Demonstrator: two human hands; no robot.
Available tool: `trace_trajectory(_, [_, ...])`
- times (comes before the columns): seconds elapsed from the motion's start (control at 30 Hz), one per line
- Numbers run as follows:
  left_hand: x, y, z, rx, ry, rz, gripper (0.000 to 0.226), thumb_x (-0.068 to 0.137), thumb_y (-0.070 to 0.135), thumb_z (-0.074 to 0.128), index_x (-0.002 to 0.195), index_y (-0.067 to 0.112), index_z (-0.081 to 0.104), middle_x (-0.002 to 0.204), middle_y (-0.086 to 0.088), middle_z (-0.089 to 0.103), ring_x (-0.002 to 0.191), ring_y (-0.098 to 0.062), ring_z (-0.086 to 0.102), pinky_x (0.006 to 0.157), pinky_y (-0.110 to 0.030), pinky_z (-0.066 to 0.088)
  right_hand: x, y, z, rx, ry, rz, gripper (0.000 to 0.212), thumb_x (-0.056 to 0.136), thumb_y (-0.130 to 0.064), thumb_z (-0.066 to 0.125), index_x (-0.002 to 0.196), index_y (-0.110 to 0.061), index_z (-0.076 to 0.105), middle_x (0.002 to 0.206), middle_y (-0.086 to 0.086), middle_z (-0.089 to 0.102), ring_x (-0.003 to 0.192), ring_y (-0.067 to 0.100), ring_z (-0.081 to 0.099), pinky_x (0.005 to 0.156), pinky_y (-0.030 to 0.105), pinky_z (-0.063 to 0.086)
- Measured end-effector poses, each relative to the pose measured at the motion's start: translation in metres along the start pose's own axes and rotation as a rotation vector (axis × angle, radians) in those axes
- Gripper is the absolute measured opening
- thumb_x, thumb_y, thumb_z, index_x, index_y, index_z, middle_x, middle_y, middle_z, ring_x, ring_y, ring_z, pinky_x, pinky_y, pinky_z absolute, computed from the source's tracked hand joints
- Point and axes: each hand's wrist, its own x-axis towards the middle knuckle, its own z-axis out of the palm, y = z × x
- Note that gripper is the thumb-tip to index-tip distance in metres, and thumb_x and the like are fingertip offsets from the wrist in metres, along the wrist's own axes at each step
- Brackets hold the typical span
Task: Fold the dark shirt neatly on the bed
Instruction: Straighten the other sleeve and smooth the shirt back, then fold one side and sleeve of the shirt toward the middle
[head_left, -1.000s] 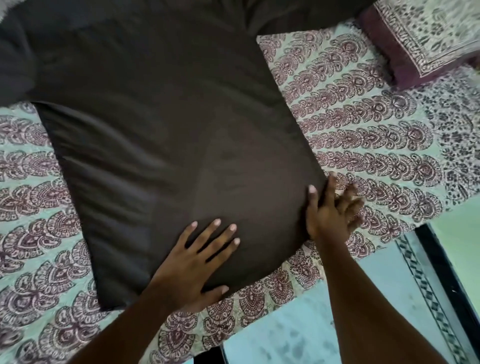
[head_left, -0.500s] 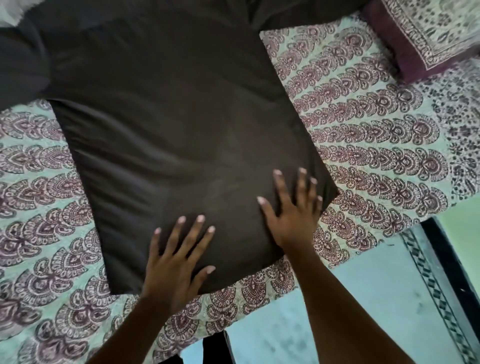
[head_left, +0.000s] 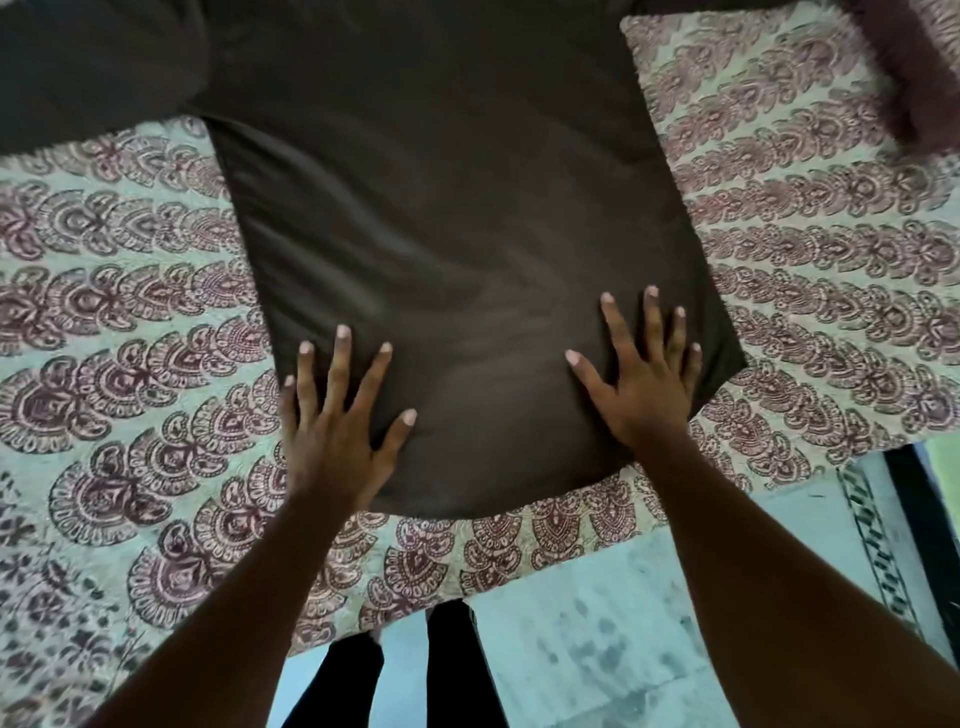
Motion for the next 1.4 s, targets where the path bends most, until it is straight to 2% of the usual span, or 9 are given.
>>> trace_trajectory(0.27, [-0.066, -0.003, -0.004, -0.023, -0.073, 0.019, 0.098, 0.084, 0.083, 0.047, 0.165, 0.038, 0.016, 0.176, 0.001, -0.006, 0.161, -0.04, 0.0, 0.125, -0.067, 0.012, -0.075, 0.034, -0.011, 0.004, 0.035, 0.256, 0.088, 0.091, -0.085, 0.026, 0.164, -0.04, 0.006, 0.174, 0.011, 0.0, 0.159, 0.04, 0.003, 0.125, 0.067, 0.009])
trace_trajectory(0.47, [-0.067, 0.001, 0.0, 0.006, -0.09, 0.197, 0.089, 0.091, 0.078, 0.047, 0.165, 0.037, 0.019, 0.176, 0.001, 0.002, 0.161, -0.036, 0.002, 0.124, -0.063, 0.019, -0.092, -0.024, 0.01, -0.036, -0.056, -0.158, 0.083, 0.094, -0.075, 0.041, 0.164, -0.044, 0.008, 0.175, 0.003, -0.01, 0.161, 0.034, -0.004, 0.126, 0.059, 0.011])
trace_trajectory(0.67, [-0.081, 0.005, -0.002, -0.079, -0.138, 0.191, 0.091, 0.09, 0.073, 0.053, 0.165, 0.033, 0.021, 0.176, -0.002, 0.001, 0.161, -0.037, 0.0, 0.124, -0.062, 0.016, -0.128, -0.03, 0.016, -0.042, -0.13, -0.117, 0.082, 0.097, -0.071, 0.039, 0.165, -0.037, 0.01, 0.175, 0.006, -0.003, 0.161, 0.033, -0.001, 0.128, 0.058, 0.013])
trace_trajectory(0.8, [-0.07, 0.007, -0.015, -0.337, -0.021, 0.061, 0.06, 0.096, 0.05, 0.054, 0.149, 0.022, 0.052, 0.162, -0.002, 0.044, 0.152, -0.031, 0.035, 0.117, -0.052, 0.037, -0.119, -0.06, 0.003, 0.061, -0.103, -0.213, 0.072, 0.102, -0.058, 0.045, 0.164, -0.028, 0.025, 0.173, 0.009, 0.014, 0.16, 0.032, 0.012, 0.125, 0.057, 0.026])
trace_trajectory(0.93, [-0.043, -0.008, -0.041, -0.616, 0.169, -0.148, 0.037, 0.098, 0.028, 0.057, 0.132, 0.015, 0.062, 0.128, -0.008, 0.067, 0.115, -0.03, 0.065, 0.093, -0.039, 0.055, -0.096, -0.128, -0.005, 0.244, -0.051, -0.35, 0.061, 0.102, -0.046, 0.054, 0.156, -0.017, 0.044, 0.166, 0.008, 0.036, 0.151, 0.029, 0.039, 0.116, 0.046, 0.045])
trace_trajectory(1.07, [-0.009, -0.058, -0.07, -0.772, 0.269, -0.315, 0.033, 0.101, 0.02, 0.056, 0.133, 0.012, 0.061, 0.128, -0.005, 0.067, 0.115, -0.019, 0.062, 0.094, -0.029, 0.049, -0.061, -0.22, -0.004, 0.33, -0.02, -0.437, 0.045, 0.102, -0.032, 0.062, 0.142, -0.011, 0.058, 0.142, 0.011, 0.059, 0.124, 0.028, 0.064, 0.099, 0.042, 0.058])
trace_trajectory(1.23, [0.021, -0.156, -0.097, -0.754, 0.414, -0.455, 0.035, 0.098, 0.014, 0.061, 0.133, 0.008, 0.061, 0.129, -0.005, 0.065, 0.112, -0.008, 0.055, 0.093, -0.014, 0.036, -0.025, -0.351, 0.005, 0.395, 0.019, -0.508, 0.026, 0.098, -0.018, 0.065, 0.117, -0.001, 0.071, 0.118, 0.013, 0.067, 0.101, 0.025, 0.07, 0.089, 0.035, 0.058])
trace_trajectory(1.33, [0.031, -0.224, -0.111, -0.76, 0.461, -0.496, 0.043, 0.093, 0.004, 0.066, 0.135, 0.012, 0.058, 0.129, -0.002, 0.061, 0.11, 0.002, 0.046, 0.089, -0.021, 0.041, -0.016, -0.432, 0.012, 0.457, -0.031, -0.532, 0.022, 0.098, -0.017, 0.064, 0.115, -0.005, 0.07, 0.11, 0.012, 0.07, 0.089, 0.022, 0.07, 0.079, 0.035, 0.06])
trace_trajectory(1.4, [0.037, -0.278, -0.113, -0.715, 0.478, -0.574, 0.047, 0.094, 0.007, 0.066, 0.14, 0.012, 0.054, 0.136, -0.009, 0.059, 0.119, -0.009, 0.05, 0.096, -0.032, 0.045, -0.014, -0.487, 0.017, 0.49, -0.074, -0.564, 0.026, 0.099, -0.017, 0.064, 0.121, -0.005, 0.069, 0.113, 0.012, 0.07, 0.096, 0.021, 0.07, 0.084, 0.027, 0.058])
